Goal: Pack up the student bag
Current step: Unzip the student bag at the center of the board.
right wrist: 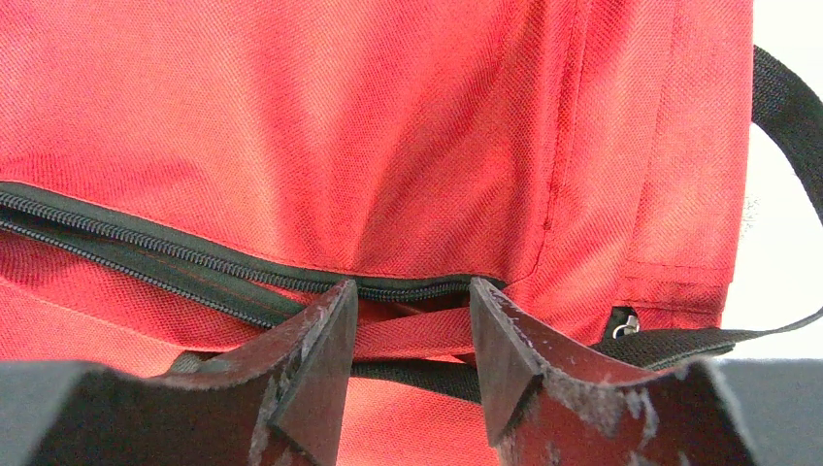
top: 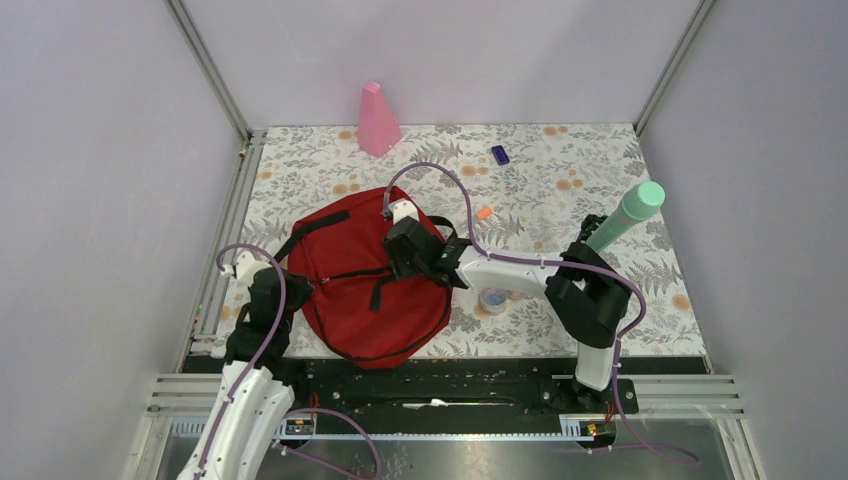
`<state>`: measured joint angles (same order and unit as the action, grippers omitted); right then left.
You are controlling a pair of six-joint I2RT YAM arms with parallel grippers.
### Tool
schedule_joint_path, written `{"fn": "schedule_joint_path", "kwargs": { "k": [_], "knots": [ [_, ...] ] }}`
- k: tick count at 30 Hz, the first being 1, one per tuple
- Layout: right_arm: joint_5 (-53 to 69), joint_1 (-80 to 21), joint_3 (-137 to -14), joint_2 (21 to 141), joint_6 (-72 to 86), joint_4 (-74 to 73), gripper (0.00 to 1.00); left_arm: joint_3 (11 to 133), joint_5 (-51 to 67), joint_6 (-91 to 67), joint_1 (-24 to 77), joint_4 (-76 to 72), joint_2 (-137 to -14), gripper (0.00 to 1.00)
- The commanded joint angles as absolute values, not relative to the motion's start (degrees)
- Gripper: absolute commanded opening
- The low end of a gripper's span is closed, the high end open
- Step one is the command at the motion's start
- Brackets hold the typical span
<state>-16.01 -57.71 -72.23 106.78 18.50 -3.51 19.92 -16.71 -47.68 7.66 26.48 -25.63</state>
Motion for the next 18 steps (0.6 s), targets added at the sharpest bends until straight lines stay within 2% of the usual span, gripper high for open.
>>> {"fn": "schedule_joint_path", "kwargs": {
  "k": [1,5,7,9,11,18],
  "knots": [
    [-19.47,-57.75,-71.55,106.35,18.52,-7.78,0.53,18.97,-21.17,-48.14,5.84,28.00,-22.56,0.00],
    [-19.15,-57.79,-71.01,104.38,18.30,-8.01,0.59,21.06,-20.66,-45.87,5.71,29.23,-22.40,0.01],
    [-18.79,-57.74,-70.28,102.71,18.26,-7.99,0.65,22.90,-20.22,-43.45,5.71,29.07,-22.98,0.24],
    [-18.52,-57.74,-69.47,101.18,18.49,-8.03,0.70,25.00,-19.58,-40.81,5.71,28.71,-23.91,0.53],
    [-18.46,-57.79,-68.56,99.87,18.92,-8.27,0.73,27.12,-18.25,-39.51,5.76,28.28,-25.02,0.70],
    [-18.63,-57.74,-66.36,98.23,20.18,-8.72,0.74,33.93,-10.37,-33.02,6.18,24.53,-31.57,0.77]
  ]
}}
